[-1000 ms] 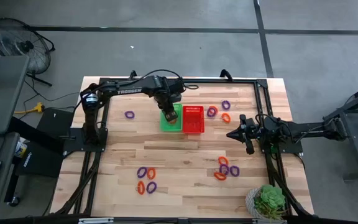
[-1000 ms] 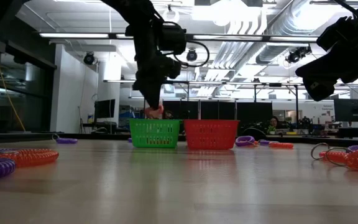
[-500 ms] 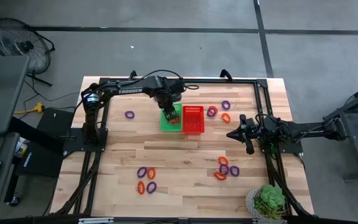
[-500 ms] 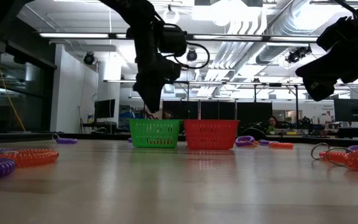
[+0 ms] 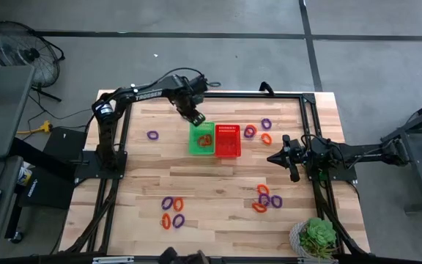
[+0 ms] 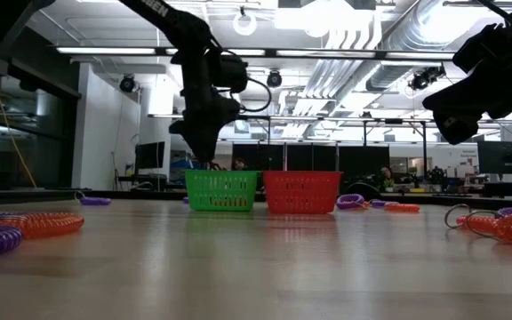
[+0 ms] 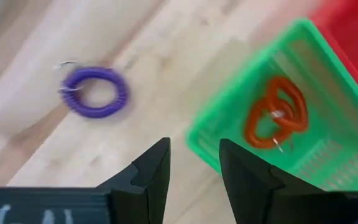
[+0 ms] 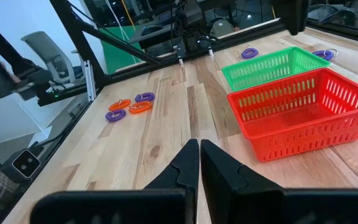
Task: Sort spring keychains
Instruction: Put the purple spring keychain into the orange bin
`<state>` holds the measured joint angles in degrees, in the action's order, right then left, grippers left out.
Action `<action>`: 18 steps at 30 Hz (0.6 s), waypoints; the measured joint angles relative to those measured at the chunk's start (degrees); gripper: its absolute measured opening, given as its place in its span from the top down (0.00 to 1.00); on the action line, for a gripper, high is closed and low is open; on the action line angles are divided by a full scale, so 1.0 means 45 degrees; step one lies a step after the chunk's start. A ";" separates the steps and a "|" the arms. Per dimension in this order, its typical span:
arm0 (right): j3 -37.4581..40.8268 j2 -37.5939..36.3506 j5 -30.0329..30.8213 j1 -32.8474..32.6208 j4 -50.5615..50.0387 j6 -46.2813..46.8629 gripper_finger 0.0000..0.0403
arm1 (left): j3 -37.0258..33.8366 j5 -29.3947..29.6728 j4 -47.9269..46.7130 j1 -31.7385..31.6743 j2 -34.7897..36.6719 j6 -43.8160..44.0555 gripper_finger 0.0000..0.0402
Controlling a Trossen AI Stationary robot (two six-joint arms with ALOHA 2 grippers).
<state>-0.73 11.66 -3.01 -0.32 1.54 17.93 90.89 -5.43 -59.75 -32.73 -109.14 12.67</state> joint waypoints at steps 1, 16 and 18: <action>0.0004 0.0000 0.0000 0.0000 -0.0004 0.0000 0.97 | 0.0004 0.0001 0.0025 -0.0157 0.0000 0.0200 0.66; 0.0000 -0.0005 0.0000 0.0000 0.0000 0.0000 0.97 | -0.0092 0.0968 0.0121 -0.1566 -0.0276 0.0503 0.66; -0.0001 -0.0005 0.0001 0.0001 0.0000 0.0000 0.97 | -0.0113 0.1026 0.0113 -0.1594 -0.0597 0.0490 0.66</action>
<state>-0.73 11.64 -3.00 -0.31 1.54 17.93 90.38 -0.81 -59.24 -39.90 -111.83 14.88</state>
